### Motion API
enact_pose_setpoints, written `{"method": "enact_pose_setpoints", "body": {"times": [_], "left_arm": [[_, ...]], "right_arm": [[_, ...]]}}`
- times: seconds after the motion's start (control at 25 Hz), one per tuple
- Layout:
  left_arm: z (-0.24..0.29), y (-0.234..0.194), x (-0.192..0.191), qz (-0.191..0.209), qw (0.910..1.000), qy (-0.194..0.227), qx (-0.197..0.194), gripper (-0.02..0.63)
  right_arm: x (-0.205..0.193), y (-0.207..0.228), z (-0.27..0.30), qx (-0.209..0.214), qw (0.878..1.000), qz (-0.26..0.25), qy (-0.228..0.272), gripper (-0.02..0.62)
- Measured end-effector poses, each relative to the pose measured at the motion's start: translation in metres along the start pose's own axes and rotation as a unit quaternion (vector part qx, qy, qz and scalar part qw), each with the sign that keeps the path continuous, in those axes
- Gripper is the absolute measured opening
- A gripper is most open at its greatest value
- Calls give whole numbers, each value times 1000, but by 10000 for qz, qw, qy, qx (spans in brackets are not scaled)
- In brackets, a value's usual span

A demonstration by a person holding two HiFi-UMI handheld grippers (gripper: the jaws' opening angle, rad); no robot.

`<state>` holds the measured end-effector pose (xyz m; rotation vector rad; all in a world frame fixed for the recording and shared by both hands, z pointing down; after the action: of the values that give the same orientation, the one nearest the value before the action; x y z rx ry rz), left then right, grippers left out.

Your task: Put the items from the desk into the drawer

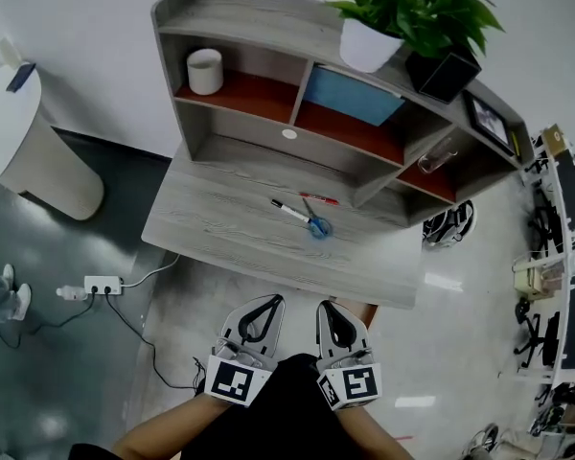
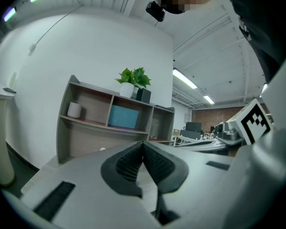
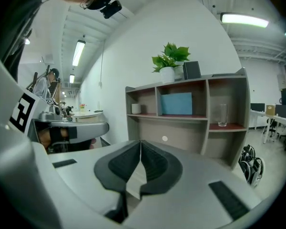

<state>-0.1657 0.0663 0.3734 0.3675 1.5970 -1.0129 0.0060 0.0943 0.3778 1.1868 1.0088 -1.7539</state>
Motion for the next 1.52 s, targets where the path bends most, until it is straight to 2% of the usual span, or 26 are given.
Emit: {"method": "enact_pose_setpoints", "body": {"times": [0.24, 0.68, 0.96, 1.2, 1.36, 1.52], "left_arm": [[10, -19, 2, -115, 9996, -118, 245, 12], [58, -51, 3, -77, 9990, -238, 381, 12], [94, -66, 7, -117, 9976, -318, 605, 12], [112, -79, 3, -151, 9953, -498, 818, 12], [118, -87, -1, -298, 9924, -618, 1017, 12], [127, -88, 3, -535, 9903, -474, 1196, 12]], "right_arm": [[-11, 23, 30, -124, 9994, -32, -331, 18], [-65, 90, 127, 274, 9926, -309, -1142, 20], [-108, 127, 189, 698, 9816, -446, -1719, 20], [-144, 137, 240, 1227, 9646, -659, -2239, 47], [-167, 127, 277, 1828, 9419, -1093, -2598, 104], [-187, 120, 310, 2193, 9197, -1428, -2928, 114]]}}
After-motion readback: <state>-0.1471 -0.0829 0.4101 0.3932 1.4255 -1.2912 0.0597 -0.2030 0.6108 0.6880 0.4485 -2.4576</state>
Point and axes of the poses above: the fingertips, and each gripper's own axes: z forward along the fingers, y to its right, x out of its top, the point moved 9 cm from there along -z, backward along the fingers, and after that the axes turned 13 degrees about -z, right-handed, at the moved point
